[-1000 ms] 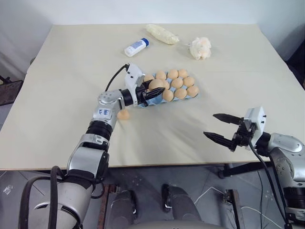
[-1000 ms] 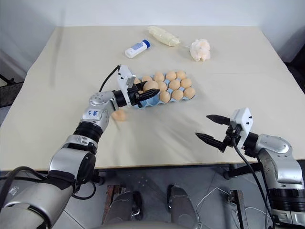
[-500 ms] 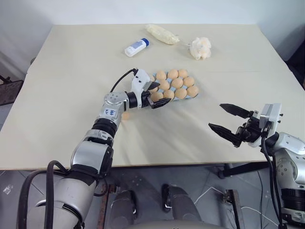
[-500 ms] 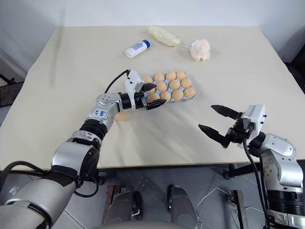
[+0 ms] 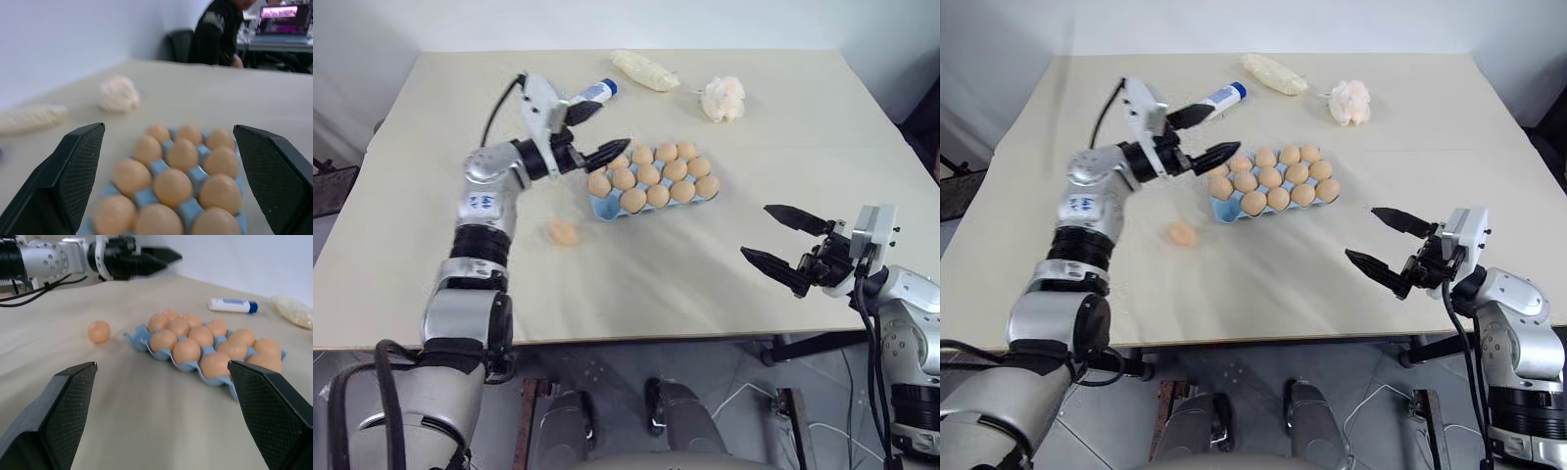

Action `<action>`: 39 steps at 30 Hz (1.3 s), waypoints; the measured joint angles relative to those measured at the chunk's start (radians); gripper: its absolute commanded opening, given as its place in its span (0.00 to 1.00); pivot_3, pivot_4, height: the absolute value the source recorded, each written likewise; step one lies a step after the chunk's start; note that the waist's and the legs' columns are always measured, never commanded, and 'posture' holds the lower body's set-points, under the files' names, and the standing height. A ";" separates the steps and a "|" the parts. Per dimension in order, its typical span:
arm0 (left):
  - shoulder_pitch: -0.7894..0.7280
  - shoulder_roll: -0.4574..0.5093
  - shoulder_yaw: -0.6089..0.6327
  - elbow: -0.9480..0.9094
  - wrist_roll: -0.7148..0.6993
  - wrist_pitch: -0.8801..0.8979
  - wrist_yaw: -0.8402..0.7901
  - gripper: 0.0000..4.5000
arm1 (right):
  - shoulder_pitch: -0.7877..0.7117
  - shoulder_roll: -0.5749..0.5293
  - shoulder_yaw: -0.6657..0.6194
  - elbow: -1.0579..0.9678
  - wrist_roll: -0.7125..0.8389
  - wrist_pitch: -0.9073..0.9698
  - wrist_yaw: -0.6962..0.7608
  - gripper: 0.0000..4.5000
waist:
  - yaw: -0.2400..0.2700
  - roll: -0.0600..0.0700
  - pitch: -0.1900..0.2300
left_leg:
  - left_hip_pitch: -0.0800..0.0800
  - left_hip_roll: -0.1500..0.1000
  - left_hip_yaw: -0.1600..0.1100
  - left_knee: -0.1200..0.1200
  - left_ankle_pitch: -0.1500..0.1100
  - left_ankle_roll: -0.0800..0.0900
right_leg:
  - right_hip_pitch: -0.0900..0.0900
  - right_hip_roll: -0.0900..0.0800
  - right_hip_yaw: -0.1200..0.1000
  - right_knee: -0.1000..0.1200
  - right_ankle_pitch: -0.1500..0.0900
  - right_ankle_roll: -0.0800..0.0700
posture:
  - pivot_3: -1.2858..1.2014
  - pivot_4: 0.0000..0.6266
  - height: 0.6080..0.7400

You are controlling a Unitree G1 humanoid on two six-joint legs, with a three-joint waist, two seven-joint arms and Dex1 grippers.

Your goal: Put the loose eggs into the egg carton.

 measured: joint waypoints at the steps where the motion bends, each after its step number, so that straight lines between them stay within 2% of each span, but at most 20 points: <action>1: 0.041 0.033 0.008 -0.038 -0.005 0.015 -0.008 1.00 | -0.002 -0.001 -0.002 -0.003 0.003 0.000 0.004 1.00 | -0.003 0.000 0.000 | 0.001 0.000 0.001 0.000 0.000 0.000 | 0.000 0.000 0.001 0.001 0.000 0.000 | 0.52 0.24 1.00; 4: 0.218 0.143 0.044 -0.178 -0.019 0.099 -0.012 1.00 | -0.026 -0.023 0.008 0.018 0.002 0.011 0.051 1.00 | -0.004 0.000 0.000 | 0.001 0.001 0.001 0.001 0.000 -0.001 | -0.001 0.001 0.001 0.004 -0.001 -0.002 | 0.52 0.24 1.00; 11: 0.459 0.241 0.093 -0.470 -0.063 0.245 0.002 1.00 | -0.144 -0.066 0.048 0.122 -0.011 0.021 0.166 1.00 | 0.009 0.000 0.000 | 0.000 0.000 -0.002 0.002 0.002 0.001 | 0.000 -0.006 0.000 0.005 0.000 -0.001 | 0.52 0.24 1.00; 17: 0.679 0.261 0.127 -0.670 -0.120 0.347 0.022 1.00 | -0.150 -0.076 0.055 0.184 -0.022 0.037 0.208 1.00 | 0.003 0.000 0.000 | 0.000 0.002 -0.002 0.000 0.003 0.003 | 0.000 -0.012 0.000 0.005 0.000 -0.001 | 0.52 0.24 1.00; 21: 0.842 0.294 0.202 -0.795 -0.165 0.390 0.032 1.00 | -0.111 -0.099 0.055 0.185 -0.027 0.048 0.234 1.00 | -0.001 0.000 0.000 | 0.002 0.002 -0.002 -0.001 0.003 0.000 | -0.001 -0.011 -0.001 0.006 -0.002 -0.004 | 0.52 0.24 1.00; 27: 1.027 0.298 0.292 -0.852 -0.202 0.351 0.009 1.00 | -0.102 -0.123 0.055 0.203 -0.040 0.066 0.242 1.00 | 0.000 0.000 0.000 | 0.003 0.003 -0.003 -0.001 0.000 -0.005 | 0.000 -0.012 -0.001 0.005 -0.003 -0.005 | 0.52 0.24 1.00; 33: 1.063 0.277 0.308 -0.859 -0.238 0.285 -0.004 1.00 | -0.107 -0.125 0.055 0.215 -0.048 0.077 0.242 1.00 | 0.004 0.000 0.000 | 0.001 0.001 -0.002 -0.001 0.001 -0.004 | 0.000 -0.016 -0.001 0.002 -0.005 -0.009 | 0.52 0.24 1.00; 37: 0.969 0.242 0.260 -0.856 -0.235 0.258 0.021 1.00 | -0.122 -0.125 0.059 0.219 -0.056 0.085 0.241 1.00 | 0.004 0.000 0.000 | 0.000 -0.001 -0.002 -0.001 0.001 -0.002 | 0.001 -0.017 -0.001 -0.001 -0.002 -0.005 | 0.52 0.24 1.00; 39: 0.876 0.213 0.205 -0.839 -0.216 0.260 0.054 1.00 | -0.129 -0.127 0.061 0.225 -0.065 0.086 0.239 1.00 | 0.006 0.000 0.000 | -0.001 -0.001 -0.002 -0.001 0.001 -0.001 | 0.001 -0.017 -0.001 -0.002 0.000 0.000 | 0.52 0.24 1.00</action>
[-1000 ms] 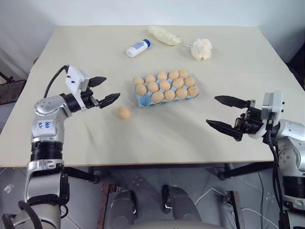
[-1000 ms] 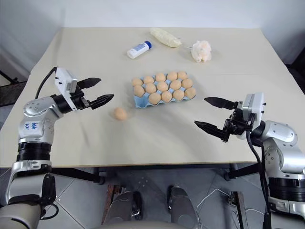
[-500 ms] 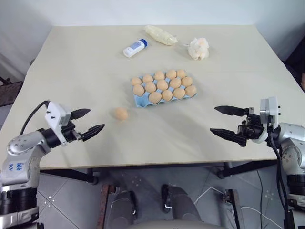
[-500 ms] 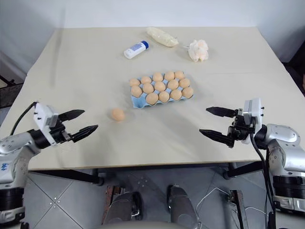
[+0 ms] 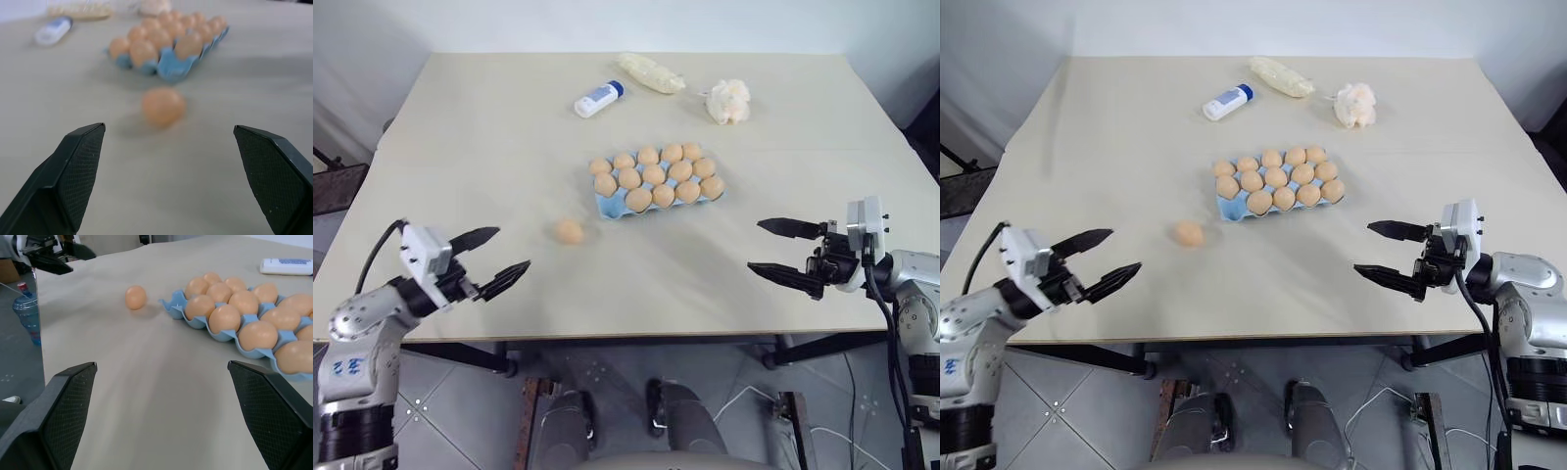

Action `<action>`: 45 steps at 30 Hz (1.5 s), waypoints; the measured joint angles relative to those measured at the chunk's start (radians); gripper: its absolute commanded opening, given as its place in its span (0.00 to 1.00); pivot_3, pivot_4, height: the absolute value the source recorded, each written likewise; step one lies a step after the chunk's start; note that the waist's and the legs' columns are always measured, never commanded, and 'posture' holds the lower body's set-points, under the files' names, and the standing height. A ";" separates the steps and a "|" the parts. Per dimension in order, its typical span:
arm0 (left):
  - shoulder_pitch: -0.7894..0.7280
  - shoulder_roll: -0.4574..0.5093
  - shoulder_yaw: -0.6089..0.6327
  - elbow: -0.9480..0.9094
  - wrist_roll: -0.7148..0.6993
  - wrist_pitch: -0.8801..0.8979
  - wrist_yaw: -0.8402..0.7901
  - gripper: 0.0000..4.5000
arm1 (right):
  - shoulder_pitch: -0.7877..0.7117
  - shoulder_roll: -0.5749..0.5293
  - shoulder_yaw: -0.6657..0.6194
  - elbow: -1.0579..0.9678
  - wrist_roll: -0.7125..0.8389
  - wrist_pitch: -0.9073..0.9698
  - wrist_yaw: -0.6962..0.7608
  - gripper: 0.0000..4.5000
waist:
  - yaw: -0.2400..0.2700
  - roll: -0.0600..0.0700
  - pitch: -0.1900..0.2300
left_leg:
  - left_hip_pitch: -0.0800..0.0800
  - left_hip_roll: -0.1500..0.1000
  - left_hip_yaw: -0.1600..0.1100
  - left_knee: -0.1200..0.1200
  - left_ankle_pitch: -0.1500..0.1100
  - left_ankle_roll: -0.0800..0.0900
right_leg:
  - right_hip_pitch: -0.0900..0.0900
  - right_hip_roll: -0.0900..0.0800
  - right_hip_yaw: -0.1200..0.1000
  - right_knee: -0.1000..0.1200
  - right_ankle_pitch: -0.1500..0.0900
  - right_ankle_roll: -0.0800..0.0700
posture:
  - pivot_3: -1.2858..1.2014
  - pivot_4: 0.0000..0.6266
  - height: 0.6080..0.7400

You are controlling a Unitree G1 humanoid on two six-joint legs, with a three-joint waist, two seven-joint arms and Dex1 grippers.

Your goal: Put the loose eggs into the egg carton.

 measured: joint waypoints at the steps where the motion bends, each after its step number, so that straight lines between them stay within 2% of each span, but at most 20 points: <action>1: -0.069 -0.027 -0.043 0.032 0.017 0.003 0.018 1.00 | -0.003 0.000 0.003 0.003 -0.005 0.001 -0.003 1.00 | 0.003 0.000 0.000 | 0.000 -0.001 0.000 0.000 0.000 0.001 | 0.001 0.000 -0.001 0.000 0.002 0.003 | 0.52 0.24 1.00; 4: -0.206 -0.085 -0.146 0.127 0.070 -0.007 0.053 1.00 | -0.010 0.001 0.014 -0.001 -0.009 0.002 -0.010 1.00 | 0.002 0.000 0.000 | -0.001 -0.002 0.000 0.000 0.001 0.003 | 0.001 0.000 0.000 -0.001 0.003 0.004 | 0.52 0.24 1.00; 6: -0.268 -0.102 -0.189 0.212 0.114 -0.021 0.074 1.00 | -0.001 0.001 0.011 -0.002 -0.010 0.003 -0.017 1.00 | -0.006 0.000 0.000 | -0.001 -0.003 0.002 0.000 0.002 0.007 | 0.000 0.002 0.001 -0.002 0.003 0.005 | 0.52 0.24 1.00; 10: -0.382 -0.134 -0.271 0.413 0.216 -0.062 0.108 1.00 | 0.024 0.001 0.007 -0.010 -0.011 0.006 -0.042 1.00 | -0.003 0.000 0.000 | -0.001 -0.002 0.001 0.000 0.001 0.006 | 0.000 0.006 0.000 -0.002 0.002 0.003 | 0.52 0.24 1.00; 14: -0.408 -0.164 -0.341 0.521 0.281 -0.073 0.119 1.00 | 0.060 0.001 -0.004 -0.040 -0.008 0.016 -0.064 1.00 | -0.002 0.000 0.000 | -0.001 -0.001 0.001 0.000 0.000 0.005 | 0.000 0.012 0.001 -0.002 0.002 0.003 | 0.52 0.24 1.00; 18: -0.420 -0.167 -0.343 0.528 0.295 -0.059 0.132 1.00 | 0.100 0.001 -0.032 -0.066 -0.003 0.022 -0.082 1.00 | -0.001 0.000 0.000 | -0.001 -0.001 0.001 0.001 0.000 0.005 | 0.000 0.011 0.001 -0.001 0.002 0.003 | 0.52 0.24 1.00; 24: -0.425 -0.169 -0.326 0.542 0.290 -0.056 0.139 0.60 | 0.125 0.001 -0.033 -0.088 -0.001 0.022 -0.091 1.00 | -0.002 0.000 0.000 | 0.000 0.000 0.001 0.001 0.001 0.005 | 0.000 0.011 0.001 -0.001 0.003 0.002 | 0.52 0.24 1.00; 25: -0.425 -0.169 -0.322 0.542 0.288 -0.058 0.138 0.56 | 0.126 0.001 -0.033 -0.088 -0.001 0.022 -0.093 1.00 | -0.002 0.000 0.000 | 0.000 0.000 0.001 0.001 0.001 0.005 | 0.000 0.011 0.001 -0.001 0.003 0.002 | 0.52 0.24 1.00; 32: -0.433 -0.177 -0.260 0.537 0.232 -0.099 0.122 0.55 | 0.125 0.000 -0.033 -0.088 -0.001 0.022 -0.098 1.00 | 0.000 0.000 0.000 | -0.001 0.000 0.001 0.001 0.001 0.005 | 0.000 0.011 0.001 -0.001 0.003 0.001 | 0.52 0.24 1.00; 38: -0.496 -0.212 -0.227 0.530 0.170 -0.152 0.085 0.55 | 0.122 0.000 -0.034 -0.085 -0.002 0.020 -0.098 1.00 | 0.000 0.000 0.000 | -0.001 -0.001 0.001 0.001 0.001 0.005 | 0.000 0.012 0.001 -0.001 0.004 0.002 | 0.52 0.24 1.00; 41: -0.562 -0.257 -0.234 0.564 0.167 -0.194 0.051 0.55 | 0.121 -0.001 -0.035 -0.078 -0.003 0.017 -0.100 1.00 | 0.004 0.000 0.000 | -0.001 -0.002 0.001 0.002 0.002 0.006 | 0.000 0.012 0.000 -0.002 0.004 0.003 | 0.52 0.24 1.00; 45: -0.658 -0.286 -0.251 0.698 0.183 -0.266 0.044 0.55 | 0.128 -0.001 -0.043 -0.078 -0.003 0.009 -0.105 1.00 | 0.005 0.000 0.000 | -0.001 -0.002 0.001 0.002 0.002 0.006 | 0.000 0.013 0.001 -0.002 0.004 0.003 | 0.52 0.24 1.00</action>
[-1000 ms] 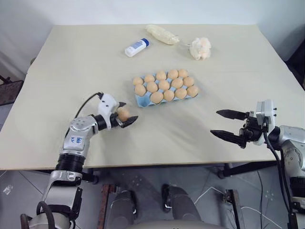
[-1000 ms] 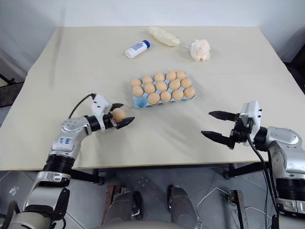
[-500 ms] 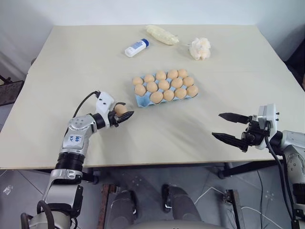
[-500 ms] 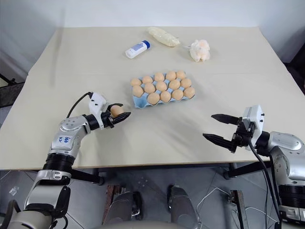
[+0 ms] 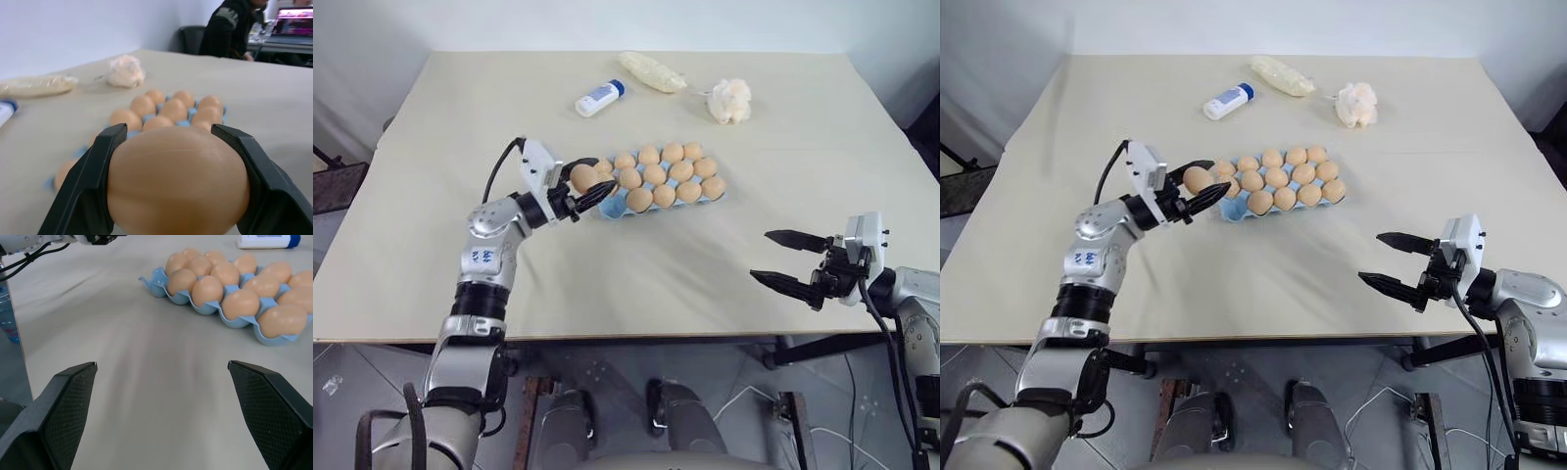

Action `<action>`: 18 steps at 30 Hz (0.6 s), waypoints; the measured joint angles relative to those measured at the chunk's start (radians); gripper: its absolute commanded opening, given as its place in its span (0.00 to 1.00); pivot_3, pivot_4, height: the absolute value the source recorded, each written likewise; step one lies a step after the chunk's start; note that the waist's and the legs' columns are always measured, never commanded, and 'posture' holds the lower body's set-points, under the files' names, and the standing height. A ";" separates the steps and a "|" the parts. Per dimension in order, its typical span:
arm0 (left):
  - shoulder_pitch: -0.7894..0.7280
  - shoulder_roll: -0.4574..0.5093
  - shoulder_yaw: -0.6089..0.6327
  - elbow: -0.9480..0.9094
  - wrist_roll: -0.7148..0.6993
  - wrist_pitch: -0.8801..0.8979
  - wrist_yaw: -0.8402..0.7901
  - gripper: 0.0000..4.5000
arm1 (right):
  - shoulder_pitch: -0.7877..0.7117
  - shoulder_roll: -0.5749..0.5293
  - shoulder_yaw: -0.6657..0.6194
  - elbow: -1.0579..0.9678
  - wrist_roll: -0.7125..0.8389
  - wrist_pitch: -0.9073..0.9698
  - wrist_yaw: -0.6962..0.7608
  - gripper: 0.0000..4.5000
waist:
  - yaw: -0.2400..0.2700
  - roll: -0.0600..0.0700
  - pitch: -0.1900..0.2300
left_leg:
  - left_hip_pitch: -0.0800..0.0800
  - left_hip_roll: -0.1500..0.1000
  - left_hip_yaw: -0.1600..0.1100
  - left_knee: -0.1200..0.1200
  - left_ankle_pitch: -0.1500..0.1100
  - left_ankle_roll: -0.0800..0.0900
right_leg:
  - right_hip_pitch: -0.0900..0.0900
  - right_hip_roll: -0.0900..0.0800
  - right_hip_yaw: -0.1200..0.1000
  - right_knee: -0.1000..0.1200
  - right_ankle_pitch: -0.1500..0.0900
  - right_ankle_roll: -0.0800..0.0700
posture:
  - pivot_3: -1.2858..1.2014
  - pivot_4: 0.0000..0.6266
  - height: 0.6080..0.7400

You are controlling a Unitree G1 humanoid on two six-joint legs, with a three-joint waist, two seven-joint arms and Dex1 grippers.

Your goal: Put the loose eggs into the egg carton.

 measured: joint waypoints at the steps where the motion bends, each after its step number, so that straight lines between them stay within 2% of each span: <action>1: -0.018 -0.006 0.000 0.041 0.006 -0.016 0.002 0.55 | 0.004 0.000 -0.006 0.000 0.000 -0.003 -0.002 1.00 | -0.003 0.000 0.000 | 0.000 0.000 0.000 0.000 0.000 0.000 | 0.000 0.000 0.000 0.000 0.000 0.000 | 0.52 0.24 1.00; 9: -0.117 -0.043 -0.011 0.293 0.049 -0.120 -0.002 0.55 | 0.050 0.000 -0.029 -0.011 0.000 -0.011 -0.020 1.00 | -0.006 0.000 0.000 | 0.000 0.000 0.000 0.000 0.000 0.000 | 0.000 0.001 0.000 0.000 0.000 0.000 | 0.52 0.24 1.00; 15: -0.174 -0.053 -0.011 0.391 0.076 -0.164 0.011 0.98 | 0.059 0.000 -0.031 -0.023 0.001 -0.011 -0.037 1.00 | -0.006 -0.001 0.000 | 0.000 0.000 0.000 0.000 0.000 0.000 | 0.000 0.001 0.000 0.000 0.000 0.000 | 0.52 0.24 1.00; 18: -0.187 -0.053 -0.010 0.395 0.079 -0.175 0.010 1.00 | 0.061 0.000 -0.031 -0.024 0.001 -0.011 -0.044 1.00 | -0.006 -0.001 0.000 | 0.000 0.000 0.000 0.000 0.000 0.000 | 0.000 0.001 0.000 0.000 0.000 0.000 | 0.52 0.24 1.00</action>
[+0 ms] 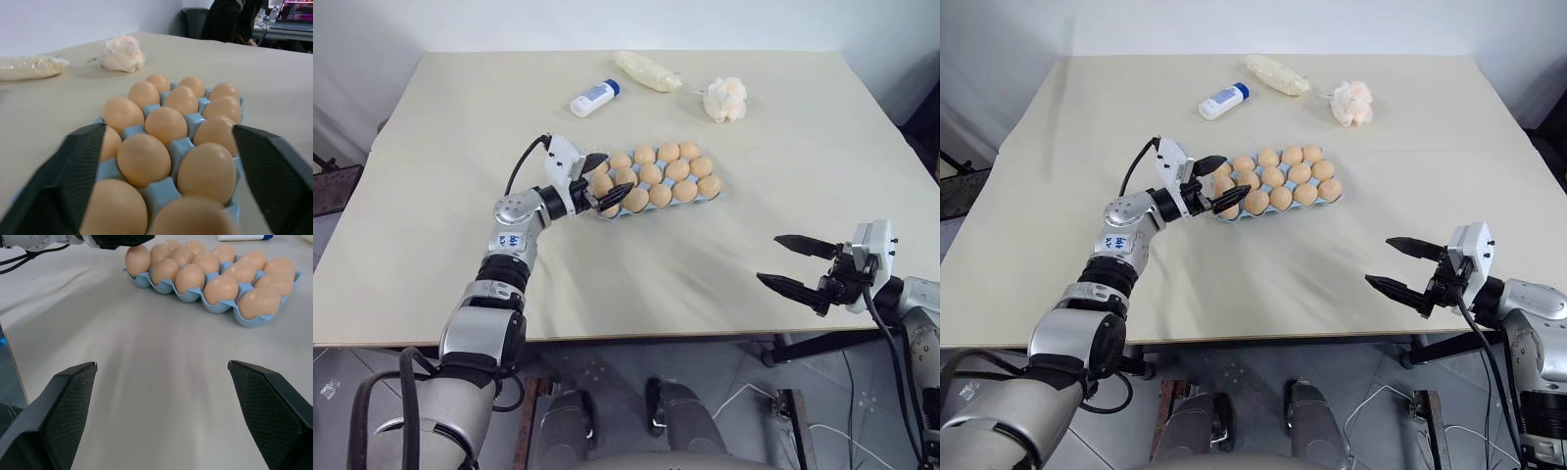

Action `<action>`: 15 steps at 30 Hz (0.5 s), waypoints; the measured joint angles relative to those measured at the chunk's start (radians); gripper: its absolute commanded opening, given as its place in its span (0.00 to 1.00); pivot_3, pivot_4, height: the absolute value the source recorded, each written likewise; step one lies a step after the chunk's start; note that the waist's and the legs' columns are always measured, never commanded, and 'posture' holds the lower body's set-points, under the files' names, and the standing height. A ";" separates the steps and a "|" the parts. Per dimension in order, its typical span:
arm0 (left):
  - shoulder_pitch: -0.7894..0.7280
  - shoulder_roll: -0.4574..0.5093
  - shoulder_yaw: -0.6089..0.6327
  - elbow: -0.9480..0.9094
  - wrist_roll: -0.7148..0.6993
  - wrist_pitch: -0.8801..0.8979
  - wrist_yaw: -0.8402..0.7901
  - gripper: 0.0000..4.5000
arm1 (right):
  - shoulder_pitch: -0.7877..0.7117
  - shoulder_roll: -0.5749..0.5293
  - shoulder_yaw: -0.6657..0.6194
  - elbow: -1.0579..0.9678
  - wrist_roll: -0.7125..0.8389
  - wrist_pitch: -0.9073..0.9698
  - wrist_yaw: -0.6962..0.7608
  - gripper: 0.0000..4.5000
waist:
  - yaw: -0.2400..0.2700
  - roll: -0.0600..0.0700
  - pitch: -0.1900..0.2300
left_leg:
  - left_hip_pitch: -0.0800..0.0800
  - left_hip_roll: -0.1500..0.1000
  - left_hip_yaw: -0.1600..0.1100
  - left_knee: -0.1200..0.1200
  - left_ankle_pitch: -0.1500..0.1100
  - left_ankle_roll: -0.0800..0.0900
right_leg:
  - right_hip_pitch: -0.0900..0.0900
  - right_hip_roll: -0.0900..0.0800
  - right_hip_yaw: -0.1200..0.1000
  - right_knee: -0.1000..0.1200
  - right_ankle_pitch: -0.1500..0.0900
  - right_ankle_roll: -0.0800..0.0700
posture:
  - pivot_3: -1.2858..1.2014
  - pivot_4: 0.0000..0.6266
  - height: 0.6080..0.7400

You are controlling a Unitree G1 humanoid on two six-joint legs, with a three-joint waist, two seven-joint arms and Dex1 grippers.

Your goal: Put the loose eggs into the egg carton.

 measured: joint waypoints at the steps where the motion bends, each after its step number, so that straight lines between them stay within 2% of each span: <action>1: -0.003 0.000 0.000 0.000 0.000 -0.002 -0.001 1.00 | 0.000 0.000 0.000 0.000 0.000 0.000 -0.001 1.00 | 0.000 0.000 0.000 | 0.000 0.000 0.000 0.000 0.000 0.000 | 0.000 0.000 0.000 0.000 0.000 0.000 | 0.52 0.24 1.00; 8: -0.001 0.035 -0.001 -0.033 -0.001 0.012 -0.062 1.00 | -0.009 0.000 0.001 0.001 0.000 -0.001 -0.002 1.00 | -0.002 0.000 0.000 | 0.000 0.000 0.000 0.000 0.000 0.000 | 0.000 0.000 0.000 0.000 0.000 0.000 | 0.52 0.24 1.00; 13: 0.047 0.081 0.020 -0.181 -0.054 0.126 -0.141 1.00 | -0.063 0.000 0.009 0.007 0.000 -0.002 0.009 1.00 | -0.001 0.000 0.000 | 0.000 0.001 0.000 0.000 0.000 0.000 | 0.000 0.001 0.000 0.001 0.000 0.000 | 0.52 0.24 1.00; 15: 0.115 0.122 0.025 -0.300 -0.091 0.240 -0.153 1.00 | -0.110 0.000 0.025 0.025 -0.003 -0.003 0.034 1.00 | -0.008 0.000 0.000 | 0.001 0.001 0.001 0.000 0.000 0.000 | 0.000 0.001 0.001 0.001 0.000 0.000 | 0.52 0.24 1.00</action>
